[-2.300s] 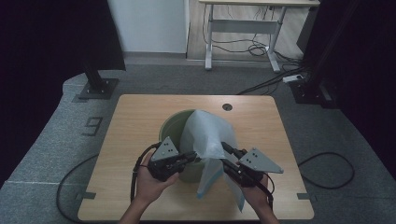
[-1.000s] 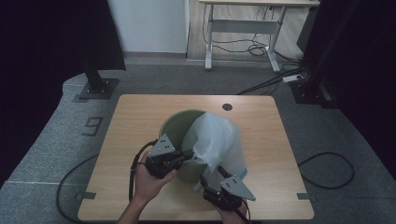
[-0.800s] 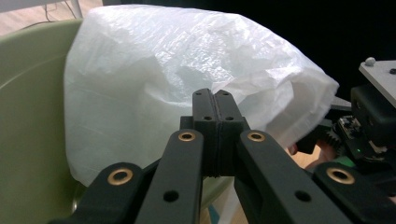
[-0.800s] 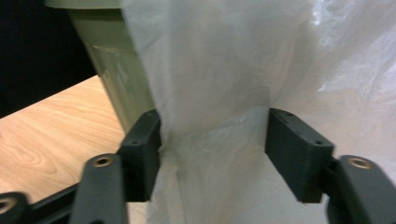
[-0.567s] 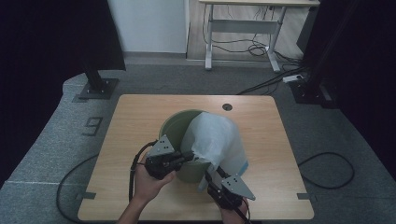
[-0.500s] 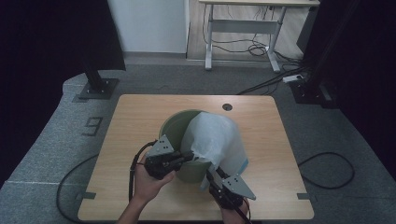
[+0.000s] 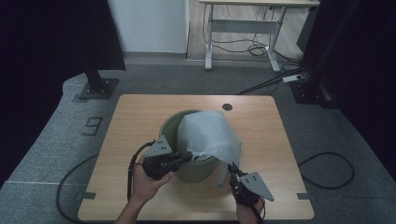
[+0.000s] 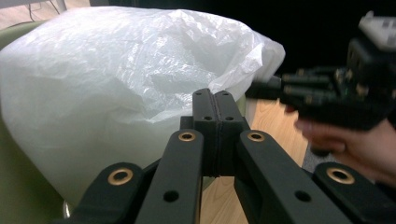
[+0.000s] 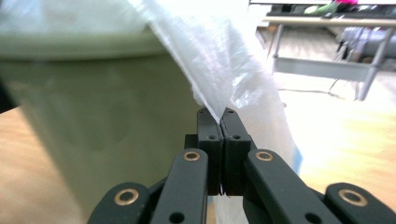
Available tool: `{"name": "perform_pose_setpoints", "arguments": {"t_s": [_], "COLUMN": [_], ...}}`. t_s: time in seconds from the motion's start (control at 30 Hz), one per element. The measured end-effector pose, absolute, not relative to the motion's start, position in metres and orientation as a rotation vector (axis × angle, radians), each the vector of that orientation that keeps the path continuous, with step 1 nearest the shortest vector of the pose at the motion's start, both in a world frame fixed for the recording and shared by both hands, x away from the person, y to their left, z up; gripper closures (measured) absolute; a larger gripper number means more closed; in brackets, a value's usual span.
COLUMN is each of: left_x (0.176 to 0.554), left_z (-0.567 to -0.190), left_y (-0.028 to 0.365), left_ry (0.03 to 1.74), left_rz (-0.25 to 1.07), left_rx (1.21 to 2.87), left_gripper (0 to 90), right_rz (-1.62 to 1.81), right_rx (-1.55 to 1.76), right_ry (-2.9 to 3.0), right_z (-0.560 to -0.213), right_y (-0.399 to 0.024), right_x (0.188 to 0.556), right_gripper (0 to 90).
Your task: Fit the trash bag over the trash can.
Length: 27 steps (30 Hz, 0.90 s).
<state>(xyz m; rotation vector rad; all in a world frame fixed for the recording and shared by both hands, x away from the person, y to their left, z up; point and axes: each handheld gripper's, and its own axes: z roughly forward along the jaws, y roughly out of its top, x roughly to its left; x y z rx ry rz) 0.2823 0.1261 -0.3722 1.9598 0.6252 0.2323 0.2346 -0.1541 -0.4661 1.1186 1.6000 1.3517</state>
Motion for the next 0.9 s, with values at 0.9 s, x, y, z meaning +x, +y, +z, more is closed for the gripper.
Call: {"name": "perform_pose_setpoints", "arguments": {"t_s": [0.9], "left_x": [0.288], "left_z": [-0.368], "left_y": [0.171], "left_ry": [0.757], "left_rz": [0.355], "left_rx": [1.957], "left_gripper": [71.8], "right_rz": [1.515], "right_rx": [0.778], "right_ry": [1.590], "right_z": [-0.387], "right_y": [-0.139], "right_x": [0.254], "right_gripper": [88.3]}}
